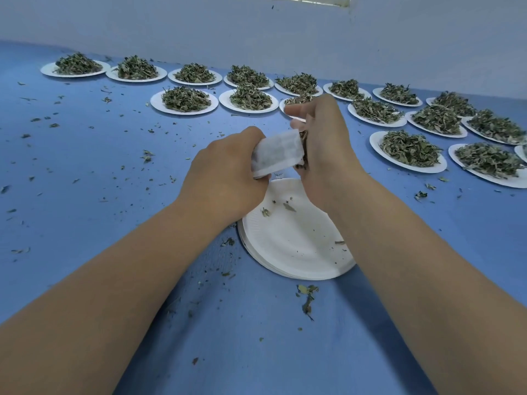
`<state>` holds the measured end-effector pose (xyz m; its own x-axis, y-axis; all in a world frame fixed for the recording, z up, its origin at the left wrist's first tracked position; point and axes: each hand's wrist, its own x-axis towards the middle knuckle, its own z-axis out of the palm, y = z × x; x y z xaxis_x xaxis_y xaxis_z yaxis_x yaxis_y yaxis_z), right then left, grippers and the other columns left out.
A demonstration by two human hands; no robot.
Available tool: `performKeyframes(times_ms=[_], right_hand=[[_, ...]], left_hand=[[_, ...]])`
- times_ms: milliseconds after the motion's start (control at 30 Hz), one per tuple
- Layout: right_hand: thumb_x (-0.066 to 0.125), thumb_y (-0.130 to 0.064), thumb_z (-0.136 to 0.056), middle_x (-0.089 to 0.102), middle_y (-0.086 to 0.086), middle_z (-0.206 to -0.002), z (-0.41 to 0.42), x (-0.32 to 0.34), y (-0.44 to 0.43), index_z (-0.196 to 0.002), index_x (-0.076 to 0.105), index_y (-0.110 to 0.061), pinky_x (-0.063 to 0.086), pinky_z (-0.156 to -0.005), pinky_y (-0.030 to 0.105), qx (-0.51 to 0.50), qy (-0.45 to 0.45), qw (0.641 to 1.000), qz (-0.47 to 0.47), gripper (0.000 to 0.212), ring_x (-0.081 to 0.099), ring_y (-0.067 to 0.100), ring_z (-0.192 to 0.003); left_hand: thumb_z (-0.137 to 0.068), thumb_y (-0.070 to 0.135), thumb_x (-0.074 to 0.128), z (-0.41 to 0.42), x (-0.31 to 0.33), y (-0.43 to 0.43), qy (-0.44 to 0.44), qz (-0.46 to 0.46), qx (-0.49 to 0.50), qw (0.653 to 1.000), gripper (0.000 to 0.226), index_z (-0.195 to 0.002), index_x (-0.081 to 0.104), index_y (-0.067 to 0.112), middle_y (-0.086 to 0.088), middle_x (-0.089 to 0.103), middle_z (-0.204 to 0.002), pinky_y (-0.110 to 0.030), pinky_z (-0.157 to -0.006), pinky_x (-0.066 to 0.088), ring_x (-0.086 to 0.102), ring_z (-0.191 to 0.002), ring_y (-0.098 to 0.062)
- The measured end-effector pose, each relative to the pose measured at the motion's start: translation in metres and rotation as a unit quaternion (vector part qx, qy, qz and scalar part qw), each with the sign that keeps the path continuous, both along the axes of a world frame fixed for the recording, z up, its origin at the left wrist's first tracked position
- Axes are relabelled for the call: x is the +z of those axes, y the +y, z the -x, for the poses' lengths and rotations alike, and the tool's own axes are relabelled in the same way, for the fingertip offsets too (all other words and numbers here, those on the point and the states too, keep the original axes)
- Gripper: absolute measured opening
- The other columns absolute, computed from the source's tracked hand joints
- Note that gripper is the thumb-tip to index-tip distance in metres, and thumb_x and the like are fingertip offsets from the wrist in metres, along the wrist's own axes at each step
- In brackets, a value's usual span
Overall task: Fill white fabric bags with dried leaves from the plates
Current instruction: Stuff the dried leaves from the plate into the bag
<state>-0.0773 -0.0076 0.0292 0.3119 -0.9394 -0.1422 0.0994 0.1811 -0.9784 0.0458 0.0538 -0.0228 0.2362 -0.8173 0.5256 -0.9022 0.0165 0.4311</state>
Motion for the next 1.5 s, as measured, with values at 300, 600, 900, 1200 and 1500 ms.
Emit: performKeyframes(times_ms=[300,600,900,1200,1500], right_hand=[[0.035,0.015,-0.081,0.068,0.004,-0.119,0.005,-0.002,-0.006,-0.102,0.058,-0.014,0.039,-0.066,0.033,-0.108,-0.228,0.966,-0.060,0.042,0.065,0.015,-0.097],[0.041,0.006,-0.083,0.059,0.015,-0.129,0.017,0.002,0.010,-0.110,0.059,-0.003,0.044,-0.082,0.037,-0.031,-0.283,0.951,-0.122,0.033,0.050,0.034,-0.095],[0.031,0.027,-0.080,0.057,0.010,-0.133,0.012,0.005,0.003,-0.104,0.061,-0.021,0.045,-0.076,0.036,-0.053,-0.120,0.991,-0.034,0.061,0.057,0.018,-0.096],[0.048,0.011,-0.081,0.060,0.002,-0.113,0.014,0.023,-0.002,-0.111,0.068,-0.024,0.053,-0.082,0.039,0.003,0.007,0.997,0.075,0.050,0.057,0.014,-0.105],[0.044,-0.063,-0.099,0.045,-0.003,-0.144,0.006,0.032,0.008,-0.122,0.064,-0.026,0.030,-0.100,0.047,0.094,0.029,0.992,0.074,0.048,0.034,0.009,-0.131]], left_hand=[[-0.079,0.032,0.070,0.000,-0.006,-0.003,0.050,0.008,-0.019,0.999,0.023,-0.092,0.052,0.029,0.011,0.054,-0.072,-0.033,-0.059,0.047,0.054,-0.070,-0.015],[-0.079,0.034,0.070,-0.002,-0.006,-0.004,0.060,0.004,-0.005,0.998,0.023,-0.083,0.047,0.029,0.009,0.052,-0.068,-0.029,-0.055,0.042,0.051,-0.066,-0.006],[-0.081,0.031,0.069,0.000,-0.004,-0.002,0.022,-0.008,-0.022,0.999,0.019,-0.093,0.054,0.028,0.009,0.055,-0.072,-0.038,-0.061,0.049,0.054,-0.070,-0.019],[-0.082,0.030,0.068,-0.001,-0.003,-0.001,-0.013,-0.010,-0.014,1.000,0.019,-0.094,0.054,0.028,0.008,0.056,-0.076,-0.035,-0.059,0.046,0.053,-0.069,-0.018],[-0.082,0.031,0.066,-0.001,-0.003,-0.002,-0.022,-0.014,-0.006,1.000,0.023,-0.100,0.053,0.032,0.015,0.053,-0.075,-0.031,-0.058,0.039,0.051,-0.071,-0.018]])
